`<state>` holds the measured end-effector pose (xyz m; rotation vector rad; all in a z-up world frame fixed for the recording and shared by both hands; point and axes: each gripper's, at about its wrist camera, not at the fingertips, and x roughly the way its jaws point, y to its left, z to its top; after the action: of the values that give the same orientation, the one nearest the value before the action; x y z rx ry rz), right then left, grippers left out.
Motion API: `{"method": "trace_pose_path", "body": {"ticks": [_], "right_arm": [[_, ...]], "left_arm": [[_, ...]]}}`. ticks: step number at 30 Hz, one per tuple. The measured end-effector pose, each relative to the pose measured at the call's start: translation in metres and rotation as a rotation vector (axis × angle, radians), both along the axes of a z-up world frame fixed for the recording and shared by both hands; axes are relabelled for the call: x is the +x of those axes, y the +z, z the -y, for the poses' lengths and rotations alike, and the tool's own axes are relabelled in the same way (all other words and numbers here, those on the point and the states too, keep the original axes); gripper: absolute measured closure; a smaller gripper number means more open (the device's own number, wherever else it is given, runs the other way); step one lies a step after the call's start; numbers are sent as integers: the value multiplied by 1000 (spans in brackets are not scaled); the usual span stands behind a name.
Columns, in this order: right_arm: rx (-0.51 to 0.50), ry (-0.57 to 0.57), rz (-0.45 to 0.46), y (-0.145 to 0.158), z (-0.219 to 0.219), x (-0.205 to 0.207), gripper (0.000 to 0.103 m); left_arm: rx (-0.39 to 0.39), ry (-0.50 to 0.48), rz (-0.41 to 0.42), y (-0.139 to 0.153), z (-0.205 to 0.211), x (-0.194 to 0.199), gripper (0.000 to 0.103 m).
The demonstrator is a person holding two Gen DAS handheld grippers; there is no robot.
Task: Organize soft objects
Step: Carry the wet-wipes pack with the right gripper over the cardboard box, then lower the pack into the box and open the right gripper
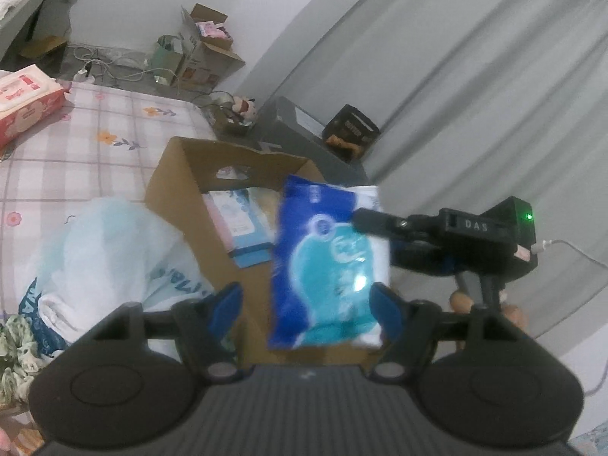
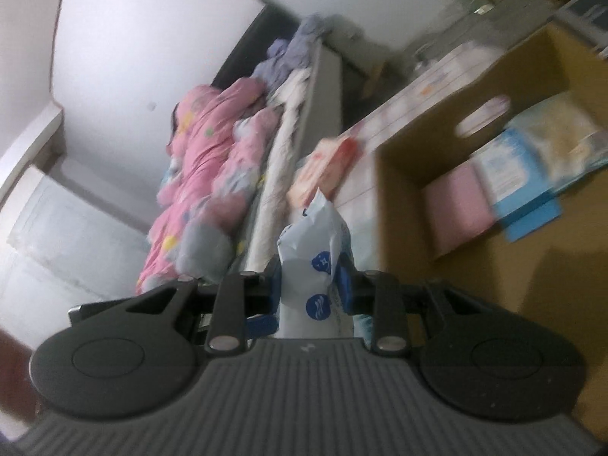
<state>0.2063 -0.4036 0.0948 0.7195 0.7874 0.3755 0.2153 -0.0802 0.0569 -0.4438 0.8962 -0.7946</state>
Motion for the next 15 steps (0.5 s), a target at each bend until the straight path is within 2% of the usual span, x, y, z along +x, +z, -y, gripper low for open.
{"method": "trace_pose_path", "body": {"ticks": [5,9,15], "right_arm": [[-91,-3,-13,-14,33,15,76],[-116,60,-117,-52,35,40,76],[-248,166,-270,-108,9,70,75]], "left_arm": [[49,61,-25,-5,-19,1,29],[93,104,-28,-6,-36,0,28],[124,143,-38,-10,-53,-6,26]]}}
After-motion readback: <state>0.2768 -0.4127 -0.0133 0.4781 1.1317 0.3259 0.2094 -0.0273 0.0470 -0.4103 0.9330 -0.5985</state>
